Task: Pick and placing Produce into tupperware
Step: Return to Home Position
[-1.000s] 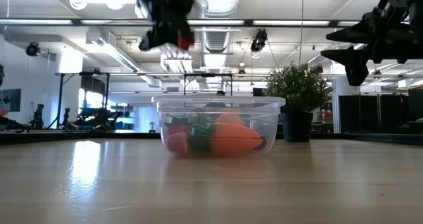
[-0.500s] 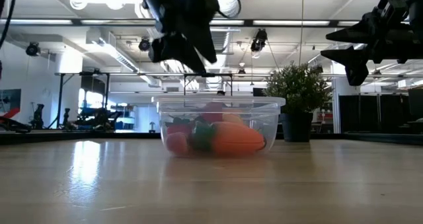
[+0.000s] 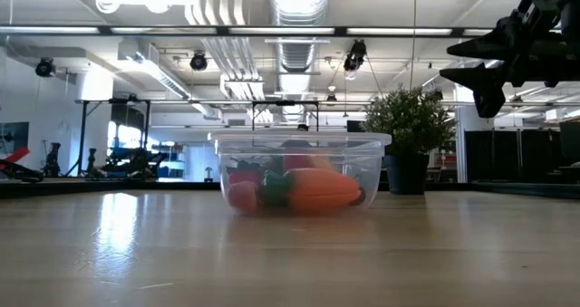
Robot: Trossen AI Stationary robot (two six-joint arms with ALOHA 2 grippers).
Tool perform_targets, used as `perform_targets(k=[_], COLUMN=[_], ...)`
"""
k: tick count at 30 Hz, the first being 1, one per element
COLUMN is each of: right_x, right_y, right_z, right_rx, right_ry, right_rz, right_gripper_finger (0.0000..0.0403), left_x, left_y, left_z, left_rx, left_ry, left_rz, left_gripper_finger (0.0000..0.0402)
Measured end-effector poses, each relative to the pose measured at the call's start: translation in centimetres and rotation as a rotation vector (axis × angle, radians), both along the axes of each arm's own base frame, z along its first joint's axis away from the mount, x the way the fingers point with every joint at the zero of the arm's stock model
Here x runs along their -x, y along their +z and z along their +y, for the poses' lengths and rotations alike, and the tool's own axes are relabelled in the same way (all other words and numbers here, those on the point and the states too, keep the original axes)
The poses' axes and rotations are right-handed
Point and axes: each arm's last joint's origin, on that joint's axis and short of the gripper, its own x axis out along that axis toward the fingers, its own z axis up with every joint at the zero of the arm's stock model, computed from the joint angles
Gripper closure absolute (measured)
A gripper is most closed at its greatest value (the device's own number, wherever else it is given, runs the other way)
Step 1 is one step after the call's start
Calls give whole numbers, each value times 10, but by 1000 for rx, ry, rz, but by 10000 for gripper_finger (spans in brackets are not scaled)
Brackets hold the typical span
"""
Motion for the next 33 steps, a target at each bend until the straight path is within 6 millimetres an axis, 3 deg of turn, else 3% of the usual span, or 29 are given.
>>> perform_targets(k=[7,11,14,20,26,29,33], right_x=[0,0,0,0,0,0,0], right_y=[0,0,0,0,0,0,0], right_z=[0,0,0,0,0,0,0], right_rx=[0,0,0,0,0,0,0], right_ry=[0,0,0,0,0,0,0], right_rz=[0,0,1,1,0,0,0], right_gripper_finger=[225,225,225,225,225,225,225], left_x=[50,69,73,70,58,65,90], left_y=[58,69,69,55,1,-20,-26], left_z=[-2,0,-1,-27,-38,-35,-17], left_rx=[54,-57,-9,-3,24,25,10], left_ry=[-76,-135,-127,-429,-490,-494,-461], left_rz=[-284,-333,-337,-445,-493,-498,-535], left_gripper_finger=[246,246,246,246,246,246,246])
